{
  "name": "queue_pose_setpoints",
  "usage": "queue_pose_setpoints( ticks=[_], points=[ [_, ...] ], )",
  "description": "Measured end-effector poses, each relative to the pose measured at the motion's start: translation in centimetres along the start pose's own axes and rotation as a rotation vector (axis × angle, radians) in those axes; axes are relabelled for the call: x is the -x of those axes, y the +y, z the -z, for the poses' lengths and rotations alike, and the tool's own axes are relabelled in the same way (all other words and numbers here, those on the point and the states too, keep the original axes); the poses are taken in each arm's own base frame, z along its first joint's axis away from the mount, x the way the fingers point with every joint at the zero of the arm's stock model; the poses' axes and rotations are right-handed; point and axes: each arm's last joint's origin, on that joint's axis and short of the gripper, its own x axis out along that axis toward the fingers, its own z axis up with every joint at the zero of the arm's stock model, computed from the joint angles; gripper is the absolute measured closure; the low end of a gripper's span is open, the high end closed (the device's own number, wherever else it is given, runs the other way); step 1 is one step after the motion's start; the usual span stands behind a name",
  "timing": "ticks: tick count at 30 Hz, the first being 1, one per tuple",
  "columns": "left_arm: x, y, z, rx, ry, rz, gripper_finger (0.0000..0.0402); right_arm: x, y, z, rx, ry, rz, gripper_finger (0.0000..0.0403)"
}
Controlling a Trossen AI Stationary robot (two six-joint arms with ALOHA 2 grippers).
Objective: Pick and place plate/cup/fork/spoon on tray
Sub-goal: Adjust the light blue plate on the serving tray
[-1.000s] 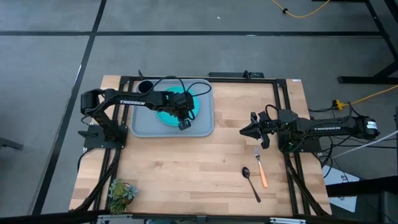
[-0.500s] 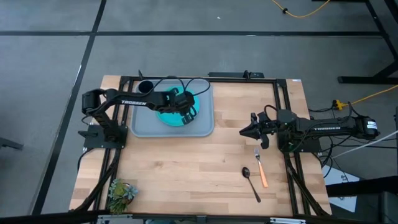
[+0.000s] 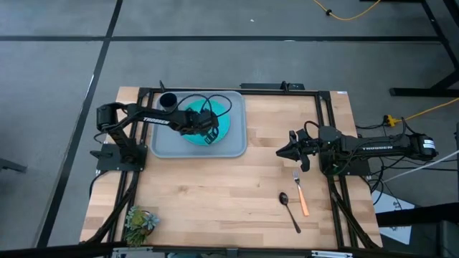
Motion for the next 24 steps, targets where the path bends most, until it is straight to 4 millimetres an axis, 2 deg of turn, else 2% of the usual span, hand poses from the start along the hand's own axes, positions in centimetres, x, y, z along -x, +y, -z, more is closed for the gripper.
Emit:
queue_pose_setpoints(
  ticks=[7,14,24],
  points=[
    [-0.7,0.3,1.7,0.04,0.062,-0.007,0.0321,0.0,0.0,0.0,0.001,0.0,0.0,0.0357],
    [-0.6,0.2,1.9,0.048,0.084,0.008,0.0321,0.0,0.0,0.0,0.001,0.0,0.0,0.0357],
    [-0.2,0.4,3.3,0.04,0.201,-0.031,0.0321,0.0,0.0,0.0,0.001,0.0,0.0,0.0357]
  ],
)
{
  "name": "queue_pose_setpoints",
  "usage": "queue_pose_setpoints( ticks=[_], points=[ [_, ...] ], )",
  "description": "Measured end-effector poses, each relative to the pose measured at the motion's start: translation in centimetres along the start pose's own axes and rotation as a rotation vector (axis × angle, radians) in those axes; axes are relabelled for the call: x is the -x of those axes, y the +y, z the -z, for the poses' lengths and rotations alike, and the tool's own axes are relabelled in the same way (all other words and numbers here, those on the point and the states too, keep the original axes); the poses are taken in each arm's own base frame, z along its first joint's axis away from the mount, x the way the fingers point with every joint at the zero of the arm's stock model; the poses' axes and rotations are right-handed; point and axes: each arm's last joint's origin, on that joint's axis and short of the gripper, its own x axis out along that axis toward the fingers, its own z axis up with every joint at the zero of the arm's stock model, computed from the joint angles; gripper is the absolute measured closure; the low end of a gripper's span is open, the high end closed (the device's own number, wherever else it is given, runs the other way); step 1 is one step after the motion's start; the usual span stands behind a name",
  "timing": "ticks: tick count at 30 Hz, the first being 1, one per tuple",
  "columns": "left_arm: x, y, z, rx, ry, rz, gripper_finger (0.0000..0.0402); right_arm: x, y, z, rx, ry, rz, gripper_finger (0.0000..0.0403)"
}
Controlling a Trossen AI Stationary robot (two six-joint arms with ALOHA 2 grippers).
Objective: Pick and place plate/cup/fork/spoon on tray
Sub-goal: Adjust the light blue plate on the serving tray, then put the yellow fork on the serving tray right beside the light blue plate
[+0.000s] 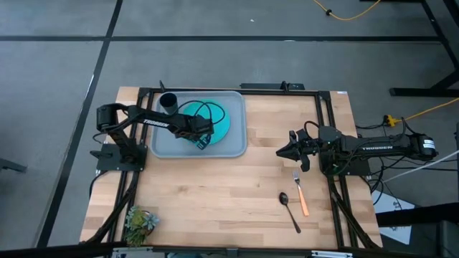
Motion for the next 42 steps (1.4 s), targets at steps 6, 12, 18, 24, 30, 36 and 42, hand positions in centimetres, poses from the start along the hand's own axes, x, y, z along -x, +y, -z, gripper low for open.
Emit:
queue_pose_setpoints(
  ticks=[6,12,18,24,30,36,42],
  points=[
    [0.3,-0.4,0.7,-0.014,0.05,0.015,0.0321,0.0,0.0,0.0,0.0,0.0,0.0,0.0357],
    [0.4,0.1,1.5,-0.025,0.139,-0.01,0.0321,0.0,0.0,0.0,0.0,0.0,0.0,0.0357],
    [0.6,0.9,2.5,-0.04,0.248,-0.09,0.0321,0.0,0.0,0.0,0.0,0.0,0.0,0.0357],
    [0.7,1.2,2.7,-0.033,0.246,-0.14,0.0321,0.0,0.0,0.0,0.0,0.001,-0.001,0.0357],
    [0.7,1.0,2.2,-0.028,0.197,-0.147,0.0321,0.0,0.0,0.0,0.0,0.001,-0.001,0.0357],
    [2.4,-0.2,0.5,-0.079,0.113,-0.119,0.0321,0.0,0.0,0.0,0.001,0.001,-0.001,0.0357],
    [5.6,-1.8,-1.1,-0.215,0.059,-0.088,0.0321,0.0,0.0,0.0,0.002,0.001,0.0,0.0357]
  ],
)
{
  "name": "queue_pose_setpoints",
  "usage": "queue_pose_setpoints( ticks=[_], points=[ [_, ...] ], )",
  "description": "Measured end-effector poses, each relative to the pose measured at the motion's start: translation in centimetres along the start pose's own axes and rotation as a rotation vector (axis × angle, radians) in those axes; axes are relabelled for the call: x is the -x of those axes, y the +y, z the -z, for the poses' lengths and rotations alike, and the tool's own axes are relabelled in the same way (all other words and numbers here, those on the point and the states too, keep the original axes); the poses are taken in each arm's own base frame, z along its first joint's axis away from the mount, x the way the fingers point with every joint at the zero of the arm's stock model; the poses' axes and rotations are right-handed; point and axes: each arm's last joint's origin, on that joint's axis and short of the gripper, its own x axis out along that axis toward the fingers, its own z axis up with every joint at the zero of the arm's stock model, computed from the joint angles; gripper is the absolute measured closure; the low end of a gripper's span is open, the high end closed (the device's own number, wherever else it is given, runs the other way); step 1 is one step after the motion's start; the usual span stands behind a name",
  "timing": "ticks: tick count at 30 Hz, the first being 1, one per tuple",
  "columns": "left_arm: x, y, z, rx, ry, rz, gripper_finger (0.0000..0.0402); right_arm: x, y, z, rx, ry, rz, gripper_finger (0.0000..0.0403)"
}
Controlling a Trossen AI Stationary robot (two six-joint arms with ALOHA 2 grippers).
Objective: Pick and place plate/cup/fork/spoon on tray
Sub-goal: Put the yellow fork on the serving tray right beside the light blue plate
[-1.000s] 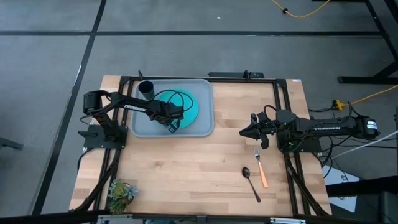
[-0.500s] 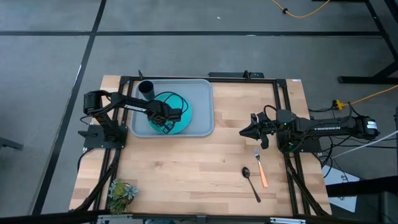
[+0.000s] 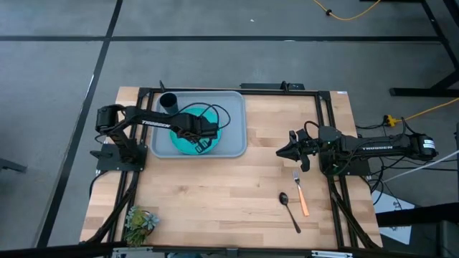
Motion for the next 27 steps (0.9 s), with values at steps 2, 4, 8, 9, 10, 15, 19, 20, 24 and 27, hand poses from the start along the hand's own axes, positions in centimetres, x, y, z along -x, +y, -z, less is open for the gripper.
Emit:
queue_pose_setpoints(
  ticks=[2,4,8,9,10,15,19,20,24,27],
  points=[
    [1.2,-0.1,0.2,-0.06,0.0,-0.021,0.0321,0.0,0.0,0.0,0.001,0.0,0.0,0.0357],
    [2.3,-0.3,0.8,-0.126,-0.013,-0.049,0.0321,0.0,0.0,0.0,0.001,0.001,0.0,0.0357],
    [3.8,-0.2,3.8,-0.266,-0.039,-0.019,0.0321,0.0,-0.1,0.2,-0.006,0.02,0.01,0.0357],
    [3.9,0.0,4.8,-0.279,-0.044,0.011,0.0321,0.0,-0.2,0.3,-0.009,0.03,0.015,0.0357],
    [4.1,0.2,5.8,-0.279,-0.055,0.049,0.0321,0.0,-0.2,0.4,-0.013,0.04,0.02,0.0357],
    [3.7,0.9,10.4,-0.183,-0.282,0.287,0.0321,0.0,-0.3,0.5,-0.014,0.044,0.035,0.0357],
    [3.5,1.5,12.9,-0.13,-0.489,0.516,0.0321,0.0,-0.3,0.1,-0.002,-0.004,0.062,0.0357],
    [3.7,1.7,13.4,-0.132,-0.53,0.575,0.0321,0.0,-0.3,0.1,-0.003,-0.007,0.065,0.0357],
    [5.0,2.6,14.9,-0.154,-0.698,0.737,0.0321,0.0,-0.3,0.1,0.012,-0.009,0.064,0.0357],
    [5.7,3.2,15.6,-0.193,-0.897,0.766,0.0321,0.0,-0.3,0.1,0.023,-0.01,0.064,0.0357]
  ],
)
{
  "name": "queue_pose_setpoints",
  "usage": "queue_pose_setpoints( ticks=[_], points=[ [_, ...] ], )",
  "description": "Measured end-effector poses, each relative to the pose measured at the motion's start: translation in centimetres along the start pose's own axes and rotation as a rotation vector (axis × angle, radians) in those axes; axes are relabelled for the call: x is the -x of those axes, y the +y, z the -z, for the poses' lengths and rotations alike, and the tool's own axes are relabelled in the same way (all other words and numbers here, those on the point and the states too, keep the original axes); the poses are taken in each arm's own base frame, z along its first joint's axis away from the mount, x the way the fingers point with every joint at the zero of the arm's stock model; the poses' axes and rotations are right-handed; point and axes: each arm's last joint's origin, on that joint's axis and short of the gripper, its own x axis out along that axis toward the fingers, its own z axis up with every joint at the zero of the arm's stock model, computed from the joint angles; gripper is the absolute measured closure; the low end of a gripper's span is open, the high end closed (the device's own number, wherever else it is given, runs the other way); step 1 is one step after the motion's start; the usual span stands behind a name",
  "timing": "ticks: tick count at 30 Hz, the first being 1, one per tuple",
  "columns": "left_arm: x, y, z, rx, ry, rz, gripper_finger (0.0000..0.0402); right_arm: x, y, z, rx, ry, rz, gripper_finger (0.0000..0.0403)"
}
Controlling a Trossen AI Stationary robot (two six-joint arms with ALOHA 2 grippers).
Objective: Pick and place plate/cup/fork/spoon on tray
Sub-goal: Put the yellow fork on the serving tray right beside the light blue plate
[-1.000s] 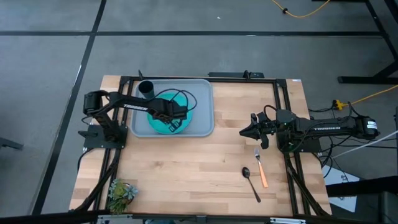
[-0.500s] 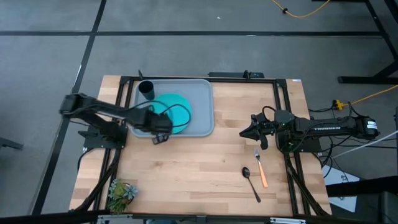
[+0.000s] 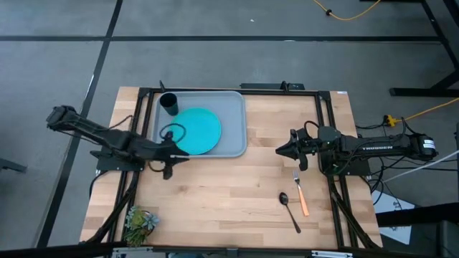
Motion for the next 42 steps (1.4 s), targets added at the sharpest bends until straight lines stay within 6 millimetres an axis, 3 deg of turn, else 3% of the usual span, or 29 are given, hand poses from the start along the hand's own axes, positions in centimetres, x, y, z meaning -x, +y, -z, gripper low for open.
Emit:
queue_pose_setpoints(
  ticks=[5,12,27,42],
  points=[
    [0.6,0.6,1.5,-0.115,-0.231,0.013,0.0321,0.0,0.0,0.0,-0.004,0.001,0.0,0.0357],
    [0.6,2.1,4.4,-0.102,-0.36,-0.001,0.0321,0.0,0.0,0.0,-0.001,0.001,0.001,0.0357],
    [0.8,3.6,6.3,-0.149,-0.335,-0.044,0.0321,0.0,0.1,-0.1,0.081,-0.014,-0.005,0.0357],
    [0.7,3.7,6.9,-0.173,-0.28,-0.031,0.0321,0.0,0.1,-0.2,0.085,-0.019,-0.007,0.0357]
  ],
)
